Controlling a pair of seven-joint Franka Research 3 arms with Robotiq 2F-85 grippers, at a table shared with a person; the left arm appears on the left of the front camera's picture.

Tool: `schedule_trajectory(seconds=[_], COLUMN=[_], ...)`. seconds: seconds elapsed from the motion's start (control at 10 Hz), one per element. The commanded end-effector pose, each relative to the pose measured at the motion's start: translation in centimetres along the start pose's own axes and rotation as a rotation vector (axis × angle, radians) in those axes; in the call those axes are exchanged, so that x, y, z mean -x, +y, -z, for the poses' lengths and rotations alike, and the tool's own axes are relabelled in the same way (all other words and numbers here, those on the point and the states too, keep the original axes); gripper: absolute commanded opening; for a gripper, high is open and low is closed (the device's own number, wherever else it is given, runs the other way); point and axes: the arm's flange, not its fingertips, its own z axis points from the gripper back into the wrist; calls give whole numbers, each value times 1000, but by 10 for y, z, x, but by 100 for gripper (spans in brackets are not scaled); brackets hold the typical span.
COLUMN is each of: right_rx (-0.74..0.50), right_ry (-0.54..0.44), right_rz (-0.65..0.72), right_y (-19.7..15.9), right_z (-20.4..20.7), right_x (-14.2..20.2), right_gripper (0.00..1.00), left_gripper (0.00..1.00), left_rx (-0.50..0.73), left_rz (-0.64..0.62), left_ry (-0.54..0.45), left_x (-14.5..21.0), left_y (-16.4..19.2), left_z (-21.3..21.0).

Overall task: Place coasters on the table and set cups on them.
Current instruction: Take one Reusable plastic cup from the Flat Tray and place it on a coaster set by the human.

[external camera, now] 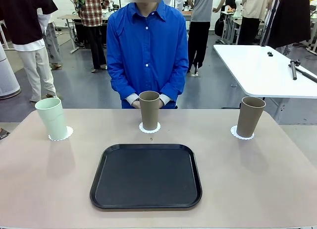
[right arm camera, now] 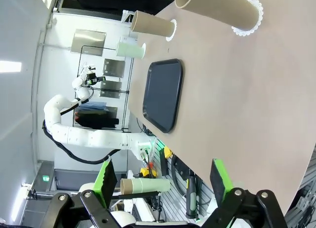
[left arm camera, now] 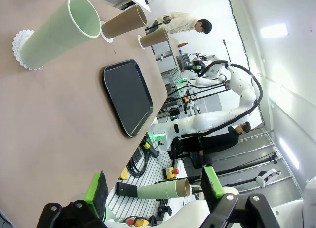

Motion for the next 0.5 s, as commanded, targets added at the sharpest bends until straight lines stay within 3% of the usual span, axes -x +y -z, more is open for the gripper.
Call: schedule_trajectory(seconds=[0.0,0.4], right_rx=[-15,-15], right_ry=[-5,-5], right_rz=[-2,-2], right_y=[-1,-1], right_z=[2,2], right_x=[1,1], right_gripper=[100,100], left_gripper=[100,100], left_rx=[-3,-3], left_rz=[5,5], left_ry=[-1,-1], left_x=[1,1], left_y=[-3,-3], left_z=[-1,-1])
